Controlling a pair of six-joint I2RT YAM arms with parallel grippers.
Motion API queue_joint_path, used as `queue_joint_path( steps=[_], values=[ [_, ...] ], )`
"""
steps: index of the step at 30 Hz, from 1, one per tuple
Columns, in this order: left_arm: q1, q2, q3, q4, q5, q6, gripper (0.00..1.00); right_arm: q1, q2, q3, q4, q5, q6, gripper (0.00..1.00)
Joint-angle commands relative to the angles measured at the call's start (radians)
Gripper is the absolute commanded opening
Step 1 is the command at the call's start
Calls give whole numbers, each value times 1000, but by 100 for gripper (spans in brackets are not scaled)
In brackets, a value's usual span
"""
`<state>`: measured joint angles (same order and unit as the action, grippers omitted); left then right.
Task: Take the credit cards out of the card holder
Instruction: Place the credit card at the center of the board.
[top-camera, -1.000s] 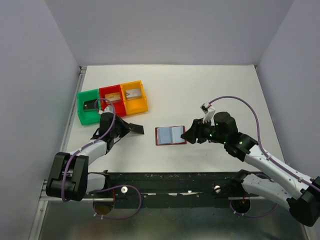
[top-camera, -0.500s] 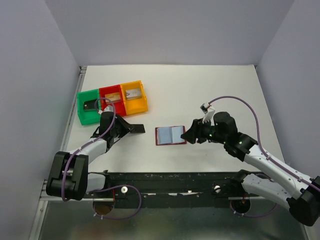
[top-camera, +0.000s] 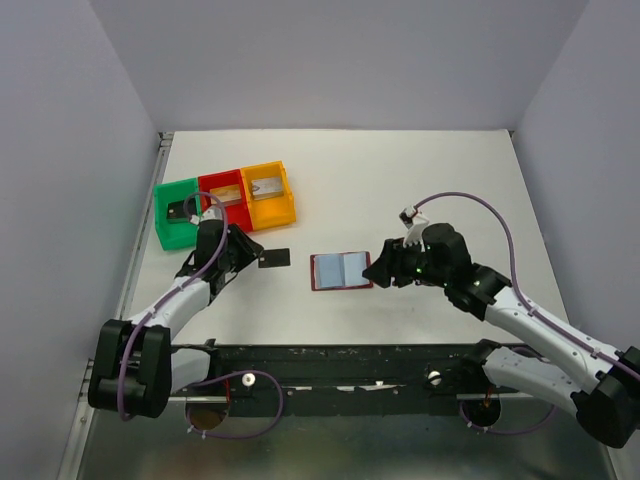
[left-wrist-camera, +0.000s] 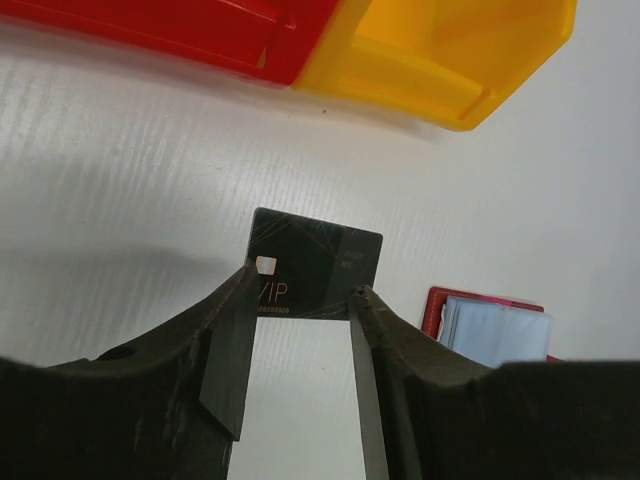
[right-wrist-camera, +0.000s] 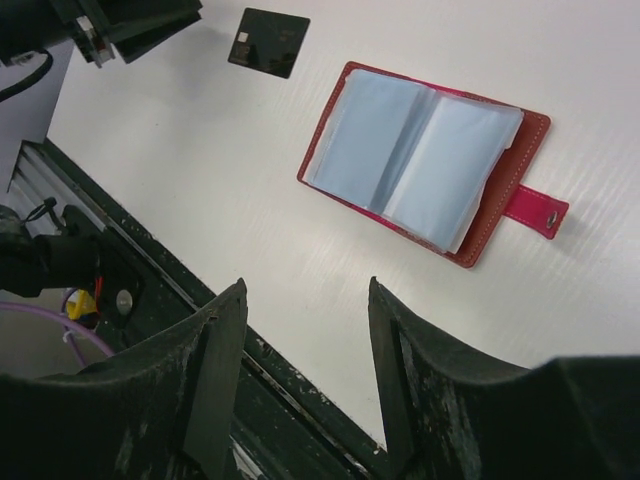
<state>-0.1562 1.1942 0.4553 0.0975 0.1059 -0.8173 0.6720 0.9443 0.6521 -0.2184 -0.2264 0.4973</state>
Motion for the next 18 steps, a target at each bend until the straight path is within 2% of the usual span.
queue_joint_path(
  steps=[1,5,7,9,14,15,16,17,18],
  values=[
    [6,-62,43,-119,-97,36,54,-2,24,21,-55,100,6,60],
    [3,-110,74,-200,-181,72,57,-2,76,81,-171,249,41,66],
    [-22,-131,85,-228,-215,89,62,-2,102,99,-211,310,53,73],
    [-81,-151,92,-242,-267,110,63,-14,125,96,-220,328,58,76],
    [-294,-154,106,-239,-376,99,65,-54,177,72,-203,325,73,74],
    [-334,-142,108,-229,-383,90,70,-64,186,64,-199,328,75,73],
    [-365,-127,111,-222,-390,75,71,-80,198,58,-193,323,81,73],
    [-403,-111,114,-214,-408,63,83,-101,208,51,-182,306,87,72],
    [-434,-95,120,-208,-426,58,85,-123,220,44,-167,282,95,71]
  ],
)
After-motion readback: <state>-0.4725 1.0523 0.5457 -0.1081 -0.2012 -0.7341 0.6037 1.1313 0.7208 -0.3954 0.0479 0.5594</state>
